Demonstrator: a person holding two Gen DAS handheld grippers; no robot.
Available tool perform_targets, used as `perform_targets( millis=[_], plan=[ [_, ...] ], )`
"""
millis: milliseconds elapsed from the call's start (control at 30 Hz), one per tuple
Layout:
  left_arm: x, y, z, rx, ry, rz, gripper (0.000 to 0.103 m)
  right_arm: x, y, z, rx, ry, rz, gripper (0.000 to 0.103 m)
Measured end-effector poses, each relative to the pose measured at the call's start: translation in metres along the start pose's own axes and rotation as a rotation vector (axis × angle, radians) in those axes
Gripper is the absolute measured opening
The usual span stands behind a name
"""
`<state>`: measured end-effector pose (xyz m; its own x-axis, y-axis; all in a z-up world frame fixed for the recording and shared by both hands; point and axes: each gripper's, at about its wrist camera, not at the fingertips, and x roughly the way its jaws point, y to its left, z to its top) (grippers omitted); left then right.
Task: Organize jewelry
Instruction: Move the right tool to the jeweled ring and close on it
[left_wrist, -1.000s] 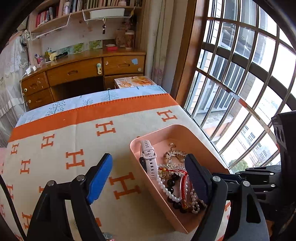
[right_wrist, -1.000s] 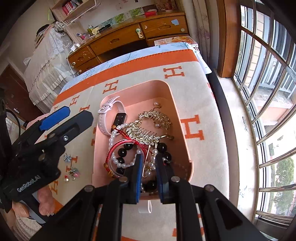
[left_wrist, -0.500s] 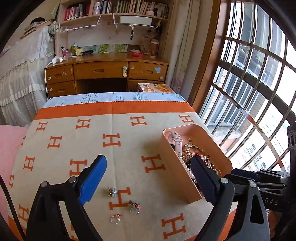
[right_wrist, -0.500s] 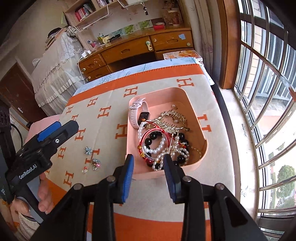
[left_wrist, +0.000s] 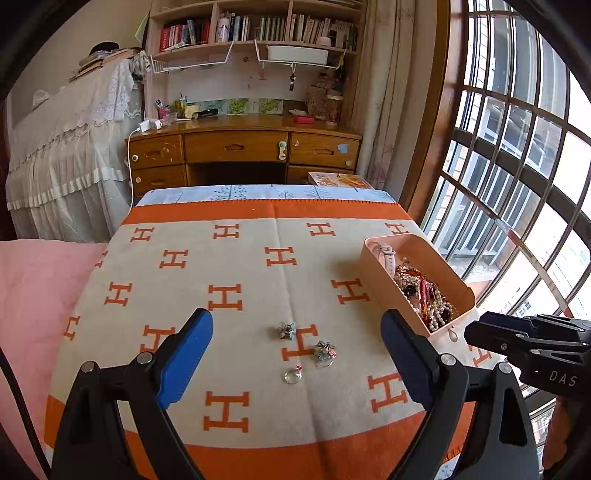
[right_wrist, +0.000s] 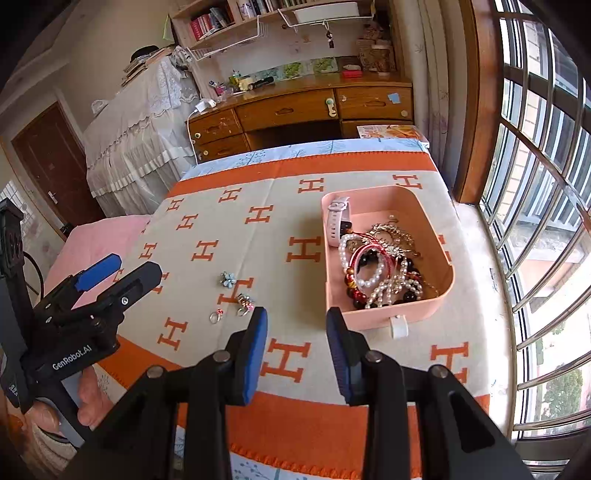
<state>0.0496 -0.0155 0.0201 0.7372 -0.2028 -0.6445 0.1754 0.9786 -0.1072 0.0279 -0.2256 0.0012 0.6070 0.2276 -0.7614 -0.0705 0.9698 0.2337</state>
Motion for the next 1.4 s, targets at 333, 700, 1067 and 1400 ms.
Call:
perform_targets(
  millis=[333,700,1067,1400],
  plan=[
    [-0.01,0.037,-0.025,-0.032,0.016,0.073,0.091,0.007,0.037,-0.01,-0.06,0.009,0.026,0.034],
    [0.016,0.09,-0.049,-0.11,0.108,0.139,0.091,0.046,0.058,-0.012,-0.109,0.059,0.033,0.034],
    [0.057,0.082,-0.058,-0.068,0.189,0.128,0.091,0.112,0.059,-0.015,-0.138,0.153,0.053,0.034],
    [0.066,0.078,-0.06,-0.045,0.186,0.126,0.091,0.147,0.066,-0.004,-0.2,0.155,0.015,0.034]
  ],
)
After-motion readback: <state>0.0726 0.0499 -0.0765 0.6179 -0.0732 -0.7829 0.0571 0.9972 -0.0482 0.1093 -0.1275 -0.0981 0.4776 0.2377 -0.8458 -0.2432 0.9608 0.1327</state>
